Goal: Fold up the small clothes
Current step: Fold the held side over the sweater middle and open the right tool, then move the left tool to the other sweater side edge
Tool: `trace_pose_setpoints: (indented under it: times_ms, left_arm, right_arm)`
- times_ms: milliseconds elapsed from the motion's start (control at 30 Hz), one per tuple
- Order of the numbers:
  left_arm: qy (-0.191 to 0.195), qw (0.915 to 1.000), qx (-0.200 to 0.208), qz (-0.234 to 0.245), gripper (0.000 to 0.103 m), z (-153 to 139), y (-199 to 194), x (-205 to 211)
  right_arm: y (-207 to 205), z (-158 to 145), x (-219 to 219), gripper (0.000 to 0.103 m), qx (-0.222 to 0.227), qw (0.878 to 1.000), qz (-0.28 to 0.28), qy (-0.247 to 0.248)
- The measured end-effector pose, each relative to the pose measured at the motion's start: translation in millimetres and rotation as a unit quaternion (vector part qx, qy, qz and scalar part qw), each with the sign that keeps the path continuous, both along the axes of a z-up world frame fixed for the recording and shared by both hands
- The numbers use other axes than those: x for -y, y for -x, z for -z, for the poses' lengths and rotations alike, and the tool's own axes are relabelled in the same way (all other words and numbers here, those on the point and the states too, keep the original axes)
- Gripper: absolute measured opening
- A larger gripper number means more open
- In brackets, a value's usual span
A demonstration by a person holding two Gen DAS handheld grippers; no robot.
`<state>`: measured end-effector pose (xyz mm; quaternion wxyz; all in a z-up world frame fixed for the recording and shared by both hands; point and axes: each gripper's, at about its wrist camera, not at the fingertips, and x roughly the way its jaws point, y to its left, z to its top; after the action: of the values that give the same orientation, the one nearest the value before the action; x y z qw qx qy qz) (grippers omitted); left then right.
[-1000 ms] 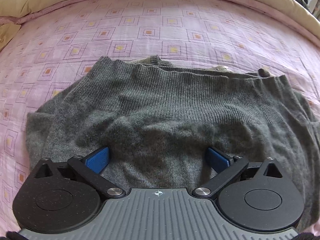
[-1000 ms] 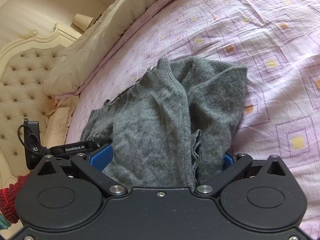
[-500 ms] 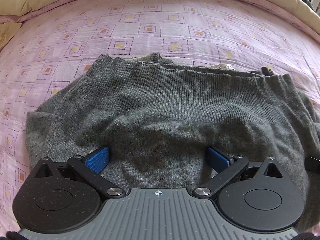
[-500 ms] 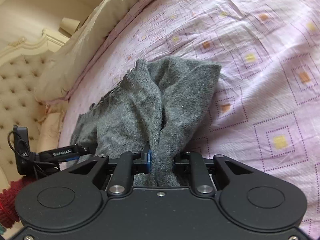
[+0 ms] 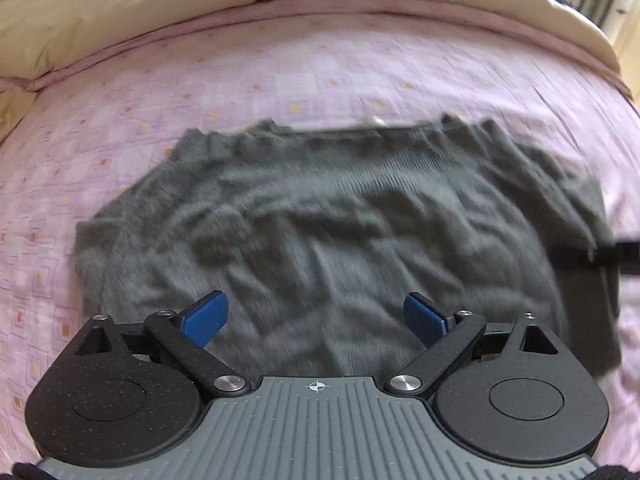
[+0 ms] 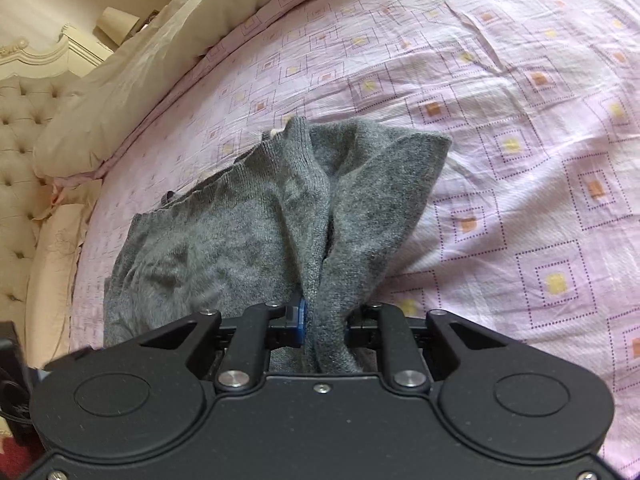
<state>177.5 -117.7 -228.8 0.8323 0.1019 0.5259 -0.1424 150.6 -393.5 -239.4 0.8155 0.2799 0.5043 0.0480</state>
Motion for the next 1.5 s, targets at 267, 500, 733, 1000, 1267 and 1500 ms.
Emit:
trace_pose_setpoints:
  times_ms: [267,500,733,1000,1267,1500]
  left_arm:
    - [0.064,0.9969,-0.045,0.001,0.096,4,-10,-28]
    - [0.102,0.9944,-0.014,-0.026,0.096,-39,-2,-104]
    - [0.110,0.9899,-0.030,-0.085,0.096,-38,7,-188]
    - [0.105,0.9850,-0.052,-0.126,0.096,-25,17,-256]
    - [0.114,0.9845,-0.050,-0.124,0.096,-26,19,-274]
    - [0.149,0.9840,-0.037,-0.091,0.096,-44,1,-251]
  right_arm:
    - [-13,-53,-46,0.024,0.009,1.000,-0.008,0.024]
    - [-40,-92,-136,0.024,0.026,0.997,-0.058,0.032]
    - [-72,-75,-251,0.024,0.011,0.988,-0.137,0.065]
    - [-81,-47,-314,0.041,0.016,0.978,-0.201,0.053]
    - [-56,-86,-269,0.044,0.083,0.983,-0.155,0.059]
    - [-18,-78,-253,0.053,0.080,0.972,-0.177,0.131]
